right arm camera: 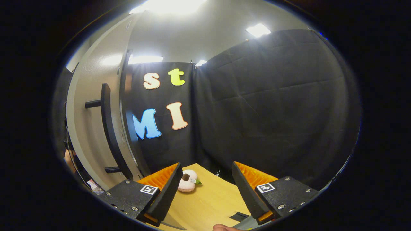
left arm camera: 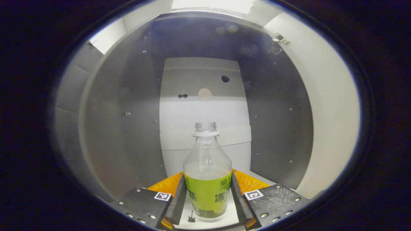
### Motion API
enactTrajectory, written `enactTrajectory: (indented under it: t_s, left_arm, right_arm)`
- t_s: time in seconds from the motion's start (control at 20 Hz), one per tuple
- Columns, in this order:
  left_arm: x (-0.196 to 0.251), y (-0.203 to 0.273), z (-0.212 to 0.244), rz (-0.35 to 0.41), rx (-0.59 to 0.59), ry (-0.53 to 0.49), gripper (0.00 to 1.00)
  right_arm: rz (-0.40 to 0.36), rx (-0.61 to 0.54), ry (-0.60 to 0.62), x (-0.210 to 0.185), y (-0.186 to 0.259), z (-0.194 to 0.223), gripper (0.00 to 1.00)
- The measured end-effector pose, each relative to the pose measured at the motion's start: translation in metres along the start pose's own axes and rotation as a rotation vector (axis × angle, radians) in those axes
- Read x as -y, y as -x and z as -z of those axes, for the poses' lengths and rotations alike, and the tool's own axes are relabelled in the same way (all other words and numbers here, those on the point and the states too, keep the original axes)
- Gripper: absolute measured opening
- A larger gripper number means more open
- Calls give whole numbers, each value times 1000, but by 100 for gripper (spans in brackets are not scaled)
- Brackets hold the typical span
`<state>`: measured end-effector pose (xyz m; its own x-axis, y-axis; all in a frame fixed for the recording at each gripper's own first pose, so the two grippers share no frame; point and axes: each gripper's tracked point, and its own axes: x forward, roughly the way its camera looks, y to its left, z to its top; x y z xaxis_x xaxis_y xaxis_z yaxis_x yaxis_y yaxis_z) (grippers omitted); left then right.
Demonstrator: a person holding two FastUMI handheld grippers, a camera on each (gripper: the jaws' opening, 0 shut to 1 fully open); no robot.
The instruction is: Open the cabinet door with the right hand, grasp the bottle in the cabinet with the left hand and place it on the coaster, then close the cabinet door with the right hand.
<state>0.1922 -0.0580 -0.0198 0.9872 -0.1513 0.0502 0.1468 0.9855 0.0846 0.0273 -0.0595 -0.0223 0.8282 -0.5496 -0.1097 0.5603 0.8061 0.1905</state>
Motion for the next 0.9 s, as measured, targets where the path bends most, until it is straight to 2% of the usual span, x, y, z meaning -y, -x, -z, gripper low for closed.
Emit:
enactTrajectory:
  t_s: [0.1, 0.25, 0.3, 0.35, 0.55, 0.7, 0.8, 0.9]
  left_arm:
    - [5, 3, 0, -13, 28, -26, 72]
    - [12, 2, 8, -64, 51, -59, 72]
    - [11, 1, 13, -81, 51, -60, 72]
    - [10, -1, 17, -96, 47, -59, 72]
    - [8, -5, 19, -161, 40, -98, 72]
    - [7, -12, 23, -193, 32, -131, 72]
    - [1, -9, 17, -253, 44, -155, 72]
    - [0, -5, 14, -298, 73, -165, 69]
  right_arm:
    - [-40, -25, -24, 0, -3, 4, 95]
    - [-112, -38, -15, 10, -8, 1, 95]
    - [-140, -40, -11, 14, -12, 0, 92]
    - [-166, -46, -11, 15, -16, 0, 95]
    - [-267, -95, -4, 19, -27, 12, 95]
    - [-343, -89, 21, 23, -32, 17, 95]
    - [-363, -76, 56, 30, -33, 21, 95]
    - [-330, -27, 87, 44, -35, 16, 95]
